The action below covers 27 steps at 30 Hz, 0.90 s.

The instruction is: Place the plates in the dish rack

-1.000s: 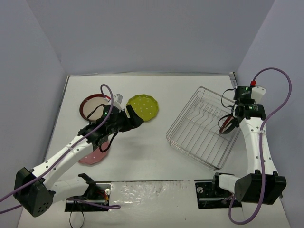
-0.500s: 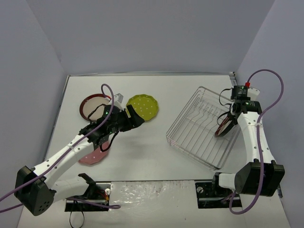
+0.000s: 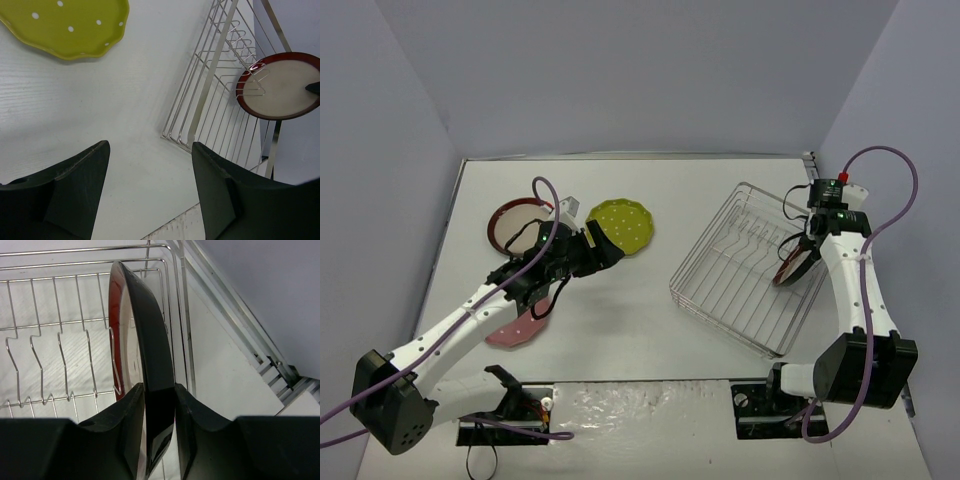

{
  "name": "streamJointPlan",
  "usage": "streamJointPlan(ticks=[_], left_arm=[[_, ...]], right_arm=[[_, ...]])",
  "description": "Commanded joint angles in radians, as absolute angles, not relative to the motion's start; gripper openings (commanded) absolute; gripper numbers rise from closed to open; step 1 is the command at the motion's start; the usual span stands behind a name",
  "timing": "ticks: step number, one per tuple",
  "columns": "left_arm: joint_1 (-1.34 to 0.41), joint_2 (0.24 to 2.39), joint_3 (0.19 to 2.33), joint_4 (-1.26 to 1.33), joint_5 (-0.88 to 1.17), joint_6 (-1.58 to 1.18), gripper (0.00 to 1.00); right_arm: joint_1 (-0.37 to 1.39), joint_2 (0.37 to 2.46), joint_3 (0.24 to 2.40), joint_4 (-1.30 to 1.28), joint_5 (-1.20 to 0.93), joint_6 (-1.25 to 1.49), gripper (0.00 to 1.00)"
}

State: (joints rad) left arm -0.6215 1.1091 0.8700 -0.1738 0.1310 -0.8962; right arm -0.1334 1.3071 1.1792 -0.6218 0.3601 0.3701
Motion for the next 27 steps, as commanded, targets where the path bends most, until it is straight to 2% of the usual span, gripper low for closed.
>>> streamJointPlan(ticks=[1,3,5,10,27], left_arm=[[-0.616,1.098,0.888,-0.098,0.135,-0.907,0.62],[-0.617,1.098,0.89,-0.098,0.135,-0.908,0.62],[-0.617,1.098,0.891,-0.098,0.135,-0.908,0.62],[-0.617,1.096,0.896,-0.105,0.136,-0.904,0.62],[-0.617,1.112,0.91,-0.106,0.137,-0.907,0.62]], right_arm=[[-0.138,1.303,1.217,-0.588,0.373,0.373,0.35],[-0.138,1.304,1.217,-0.588,0.375,0.373,0.42],[-0.138,1.305,1.221,-0.588,0.38,0.373,0.54],[-0.139,1.288,1.237,-0.601,0.394,0.378,0.62],[-0.138,1.144,1.425,-0.752,0.483,0.413,0.66]])
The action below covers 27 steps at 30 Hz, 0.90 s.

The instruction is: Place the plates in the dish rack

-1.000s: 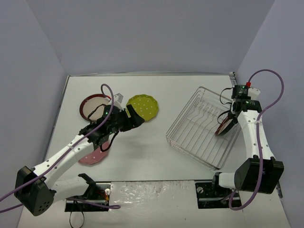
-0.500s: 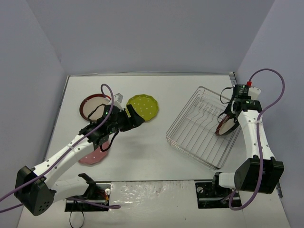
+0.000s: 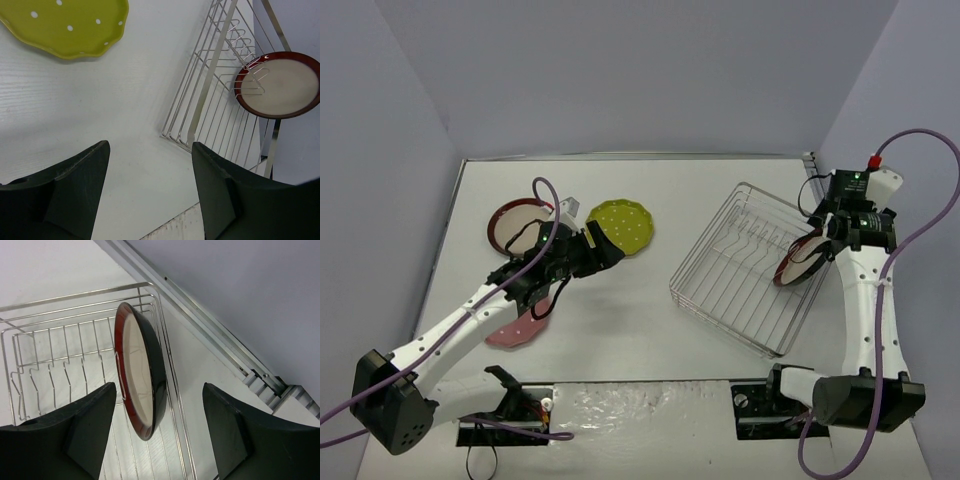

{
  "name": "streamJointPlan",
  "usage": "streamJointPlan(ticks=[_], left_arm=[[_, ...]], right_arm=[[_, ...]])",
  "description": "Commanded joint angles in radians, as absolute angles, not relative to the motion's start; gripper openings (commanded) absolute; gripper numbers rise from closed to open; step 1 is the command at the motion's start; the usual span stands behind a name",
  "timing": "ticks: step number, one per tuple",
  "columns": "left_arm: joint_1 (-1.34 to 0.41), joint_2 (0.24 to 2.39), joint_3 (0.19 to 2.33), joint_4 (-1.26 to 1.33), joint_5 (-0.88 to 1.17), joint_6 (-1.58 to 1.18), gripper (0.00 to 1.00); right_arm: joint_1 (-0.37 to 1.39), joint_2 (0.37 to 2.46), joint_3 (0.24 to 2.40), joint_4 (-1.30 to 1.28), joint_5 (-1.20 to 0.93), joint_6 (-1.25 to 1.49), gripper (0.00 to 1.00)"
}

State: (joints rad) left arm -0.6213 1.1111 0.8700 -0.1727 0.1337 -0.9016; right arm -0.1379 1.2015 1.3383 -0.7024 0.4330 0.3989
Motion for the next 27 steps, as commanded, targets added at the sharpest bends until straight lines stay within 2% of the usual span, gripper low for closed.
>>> streamJointPlan(ticks=[1,6,9,13,18,27], left_arm=[[-0.617,1.112,0.908,-0.106,0.137,-0.907,0.62],[-0.614,1.112,0.915,-0.131,0.113,-0.9,0.62],[-0.61,1.123,0.932,-0.148,0.092,-0.895,0.62],[-0.59,1.164,0.96,-0.158,0.089,-0.898,0.63],[-0.548,1.269,1.038,-0.174,0.081,-0.9,0.63],[-0.44,1.585,1.33,-0.368,-0.02,-0.833,0.62]], right_arm=[[-0.138,1.139,1.434,-0.759,0.477,0.41,0.66],[-0.131,1.134,1.513,-0.766,0.306,0.396,0.67],[-0.04,1.167,1.522,-0.738,0.215,0.429,0.66],[0.209,1.249,1.511,-0.675,0.316,0.499,0.67],[0.427,1.388,1.571,-0.604,0.383,0.542,0.67],[0.465,1.556,1.651,-0.496,0.25,0.503,0.68]])
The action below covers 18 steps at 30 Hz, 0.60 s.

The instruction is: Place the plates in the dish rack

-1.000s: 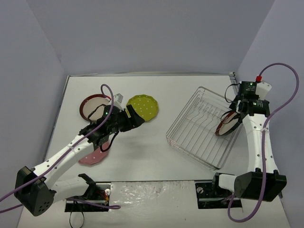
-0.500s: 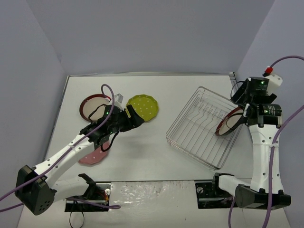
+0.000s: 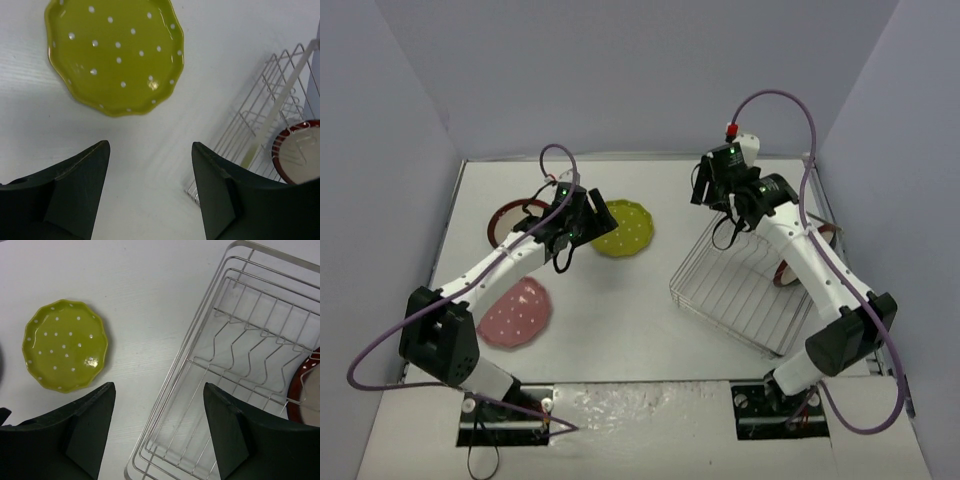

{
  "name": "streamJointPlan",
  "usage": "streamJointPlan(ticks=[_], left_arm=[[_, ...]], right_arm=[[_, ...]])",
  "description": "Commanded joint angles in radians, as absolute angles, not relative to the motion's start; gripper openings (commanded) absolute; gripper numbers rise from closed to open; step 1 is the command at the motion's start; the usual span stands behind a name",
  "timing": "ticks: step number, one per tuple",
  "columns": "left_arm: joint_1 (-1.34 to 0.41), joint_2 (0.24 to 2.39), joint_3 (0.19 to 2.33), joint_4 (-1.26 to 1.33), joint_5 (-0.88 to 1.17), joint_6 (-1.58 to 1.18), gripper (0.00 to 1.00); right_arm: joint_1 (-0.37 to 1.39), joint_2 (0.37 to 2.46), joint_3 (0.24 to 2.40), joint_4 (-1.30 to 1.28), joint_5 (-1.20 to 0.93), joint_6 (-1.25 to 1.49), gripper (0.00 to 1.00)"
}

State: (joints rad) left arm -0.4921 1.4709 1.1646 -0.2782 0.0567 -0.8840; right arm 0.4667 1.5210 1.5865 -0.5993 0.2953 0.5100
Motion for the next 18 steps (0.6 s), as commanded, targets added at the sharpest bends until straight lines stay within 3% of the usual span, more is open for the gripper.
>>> streamJointPlan(ticks=[1,8,18], left_arm=[[-0.436,1.604,1.372,-0.402,-0.036,-0.83,0.62],[-0.4,1.771,1.508,-0.483,-0.077,-0.805,0.62],[-0.331,1.885,1.487,-0.453,-0.04,-0.796,0.63]], right_arm=[[0.468,1.562,1.645,-0.479,0.245,0.5,0.68],[0.468,1.618,1.613,-0.417,0.196,0.481,0.68],[0.46,1.629,1.582,-0.387,0.17,0.468,0.68]])
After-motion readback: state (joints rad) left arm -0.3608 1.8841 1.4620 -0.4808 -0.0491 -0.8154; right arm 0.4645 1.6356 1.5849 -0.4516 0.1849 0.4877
